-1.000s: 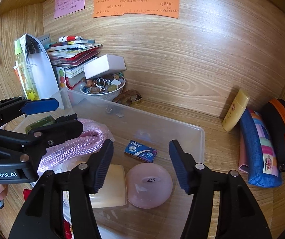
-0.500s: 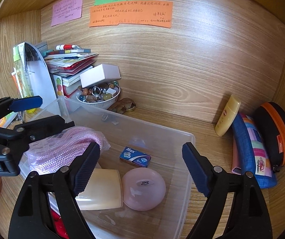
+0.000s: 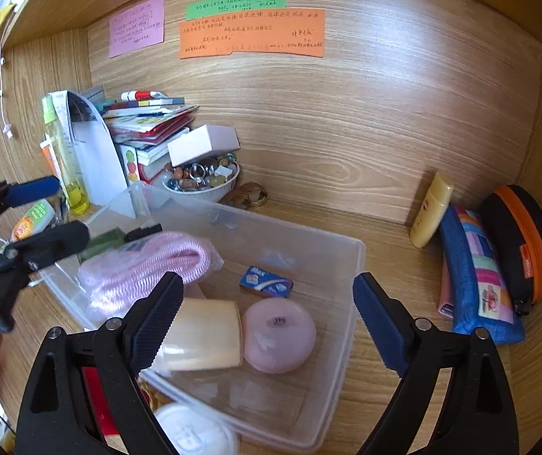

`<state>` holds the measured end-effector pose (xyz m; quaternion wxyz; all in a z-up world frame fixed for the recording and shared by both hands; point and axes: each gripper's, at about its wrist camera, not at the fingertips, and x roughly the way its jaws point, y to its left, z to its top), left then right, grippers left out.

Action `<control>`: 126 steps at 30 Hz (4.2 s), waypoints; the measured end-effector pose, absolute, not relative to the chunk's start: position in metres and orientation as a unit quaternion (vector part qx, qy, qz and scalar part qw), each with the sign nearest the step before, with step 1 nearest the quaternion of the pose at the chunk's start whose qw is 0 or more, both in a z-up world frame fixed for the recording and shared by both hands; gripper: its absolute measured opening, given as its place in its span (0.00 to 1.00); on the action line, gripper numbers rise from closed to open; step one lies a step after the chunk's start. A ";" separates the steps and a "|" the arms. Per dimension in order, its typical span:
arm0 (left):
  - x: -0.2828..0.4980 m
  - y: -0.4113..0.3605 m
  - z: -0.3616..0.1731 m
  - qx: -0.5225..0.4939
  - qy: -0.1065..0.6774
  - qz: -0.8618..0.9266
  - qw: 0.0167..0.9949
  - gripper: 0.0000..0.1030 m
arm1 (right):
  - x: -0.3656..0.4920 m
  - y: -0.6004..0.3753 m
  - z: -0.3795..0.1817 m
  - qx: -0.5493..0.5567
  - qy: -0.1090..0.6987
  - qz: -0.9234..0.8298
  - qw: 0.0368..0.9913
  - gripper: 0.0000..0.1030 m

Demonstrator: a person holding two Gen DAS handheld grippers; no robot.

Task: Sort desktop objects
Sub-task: 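Move both grippers back out of the box toward the loose items, then grasp the teal tube with the left gripper while the right gripper grasps the white round container, then lift the teal tube and white container and carry them over the clear box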

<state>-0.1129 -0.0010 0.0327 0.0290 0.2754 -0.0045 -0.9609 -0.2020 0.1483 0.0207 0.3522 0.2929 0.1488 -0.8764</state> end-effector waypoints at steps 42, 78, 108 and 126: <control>-0.038 0.029 -0.071 0.447 -0.052 -0.893 -0.032 0.97 | -0.131 0.168 -0.054 0.378 0.207 -0.817 0.383 0.92; -0.034 0.010 -0.060 0.417 0.020 -0.909 -0.014 0.24 | -0.148 0.223 -0.032 0.383 0.111 -0.844 0.358 0.60; -0.031 0.002 0.004 0.319 0.048 -0.946 -0.017 0.24 | -0.135 0.214 0.011 0.335 0.087 -0.848 0.402 0.60; -0.065 -0.014 0.031 0.299 0.039 -0.953 -0.003 0.24 | -0.175 0.180 0.023 0.347 0.066 -0.835 0.423 0.60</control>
